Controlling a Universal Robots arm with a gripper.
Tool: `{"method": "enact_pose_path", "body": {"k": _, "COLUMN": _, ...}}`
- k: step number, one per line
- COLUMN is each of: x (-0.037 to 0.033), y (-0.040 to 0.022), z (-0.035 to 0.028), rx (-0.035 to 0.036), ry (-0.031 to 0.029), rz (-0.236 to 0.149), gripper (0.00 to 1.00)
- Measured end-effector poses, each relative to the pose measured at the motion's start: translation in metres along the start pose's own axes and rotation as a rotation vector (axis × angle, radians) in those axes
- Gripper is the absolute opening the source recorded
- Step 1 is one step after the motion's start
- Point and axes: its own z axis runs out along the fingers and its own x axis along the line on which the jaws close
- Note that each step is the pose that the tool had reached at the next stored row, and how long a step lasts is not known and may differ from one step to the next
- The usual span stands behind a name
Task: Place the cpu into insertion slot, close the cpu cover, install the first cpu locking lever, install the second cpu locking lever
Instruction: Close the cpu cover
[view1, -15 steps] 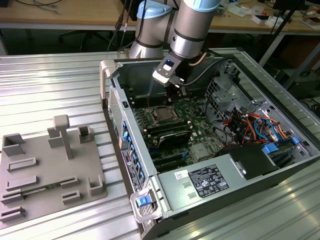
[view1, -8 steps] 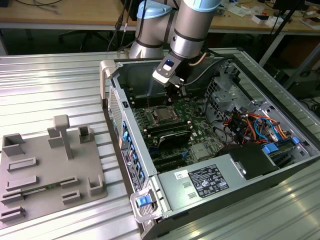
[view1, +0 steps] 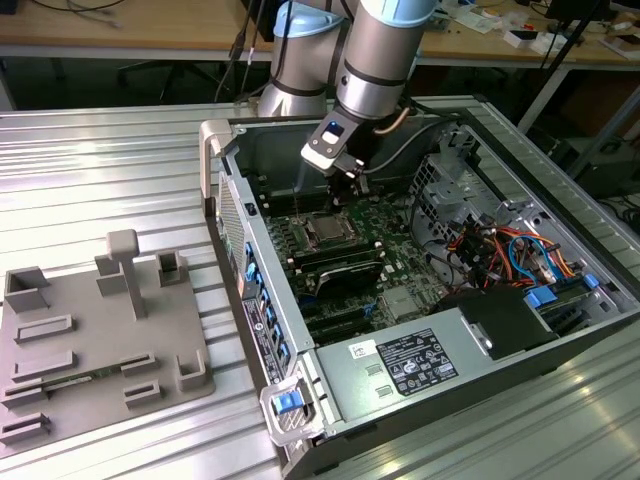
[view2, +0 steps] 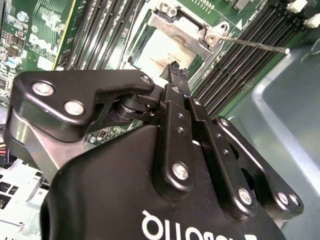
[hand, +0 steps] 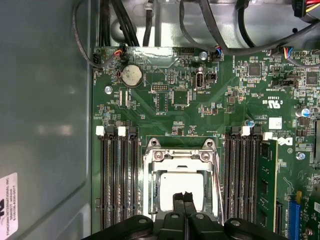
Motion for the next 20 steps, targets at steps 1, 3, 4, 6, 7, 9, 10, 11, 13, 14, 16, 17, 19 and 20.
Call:
{"method": "enact_pose_path", "body": {"k": 1, "x": 0.0000, "y": -0.0003, "z": 0.0014, "rx": 0.0006, "ry": -0.0001, "rz": 0.000, "gripper": 0.11}}
{"method": "enact_pose_path", "body": {"k": 3, "x": 0.0001, "y": -0.0006, "z": 0.0026, "rx": 0.0010, "ry": -0.0002, "rz": 0.000, "gripper": 0.11}}
{"method": "enact_pose_path", "body": {"k": 4, "x": 0.0001, "y": -0.0006, "z": 0.0026, "rx": 0.0011, "ry": -0.0003, "rz": 0.000, "gripper": 0.11}}
{"method": "enact_pose_path", "body": {"k": 6, "x": 0.0001, "y": -0.0008, "z": 0.0026, "rx": 0.0010, "ry": -0.0001, "rz": 0.000, "gripper": 0.11}}
{"method": "enact_pose_path", "body": {"k": 7, "x": 0.0001, "y": -0.0011, "z": 0.0029, "rx": 0.0009, "ry": 0.0002, "rz": 0.000, "gripper": 0.11}}
{"method": "enact_pose_path", "body": {"k": 9, "x": 0.0003, "y": -0.0038, "z": 0.0043, "rx": 0.0009, "ry": 0.0001, "rz": 0.000, "gripper": 0.11}}
{"method": "enact_pose_path", "body": {"k": 10, "x": 0.0004, "y": -0.0063, "z": 0.0054, "rx": 0.0009, "ry": 0.0002, "rz": 0.000, "gripper": 0.11}}
{"method": "enact_pose_path", "body": {"k": 11, "x": 0.0005, "y": -0.0102, "z": 0.0067, "rx": 0.0010, "ry": 0.0001, "rz": 0.000, "gripper": 0.11}}
{"method": "enact_pose_path", "body": {"k": 13, "x": 0.0007, "y": -0.0166, "z": 0.0088, "rx": 0.0009, "ry": 0.0001, "rz": 0.000, "gripper": 0.11}}
{"method": "enact_pose_path", "body": {"k": 14, "x": 0.0009, "y": -0.0196, "z": 0.0097, "rx": 0.0008, "ry": 0.0002, "rz": 0.000, "gripper": 0.11}}
{"method": "enact_pose_path", "body": {"k": 16, "x": 0.0011, "y": -0.0234, "z": 0.0106, "rx": 0.0008, "ry": 0.0003, "rz": 0.000, "gripper": 0.11}}
{"method": "enact_pose_path", "body": {"k": 17, "x": 0.0012, "y": -0.0248, "z": 0.0110, "rx": 0.0008, "ry": 0.0003, "rz": 0.000, "gripper": 0.11}}
{"method": "enact_pose_path", "body": {"k": 19, "x": 0.0013, "y": -0.0265, "z": 0.0130, "rx": 0.0009, "ry": 0.0001, "rz": 0.000, "gripper": 0.11}}
{"method": "enact_pose_path", "body": {"k": 20, "x": 0.0015, "y": -0.0269, "z": 0.0149, "rx": 0.0009, "ry": 0.0001, "rz": 0.000, "gripper": 0.11}}
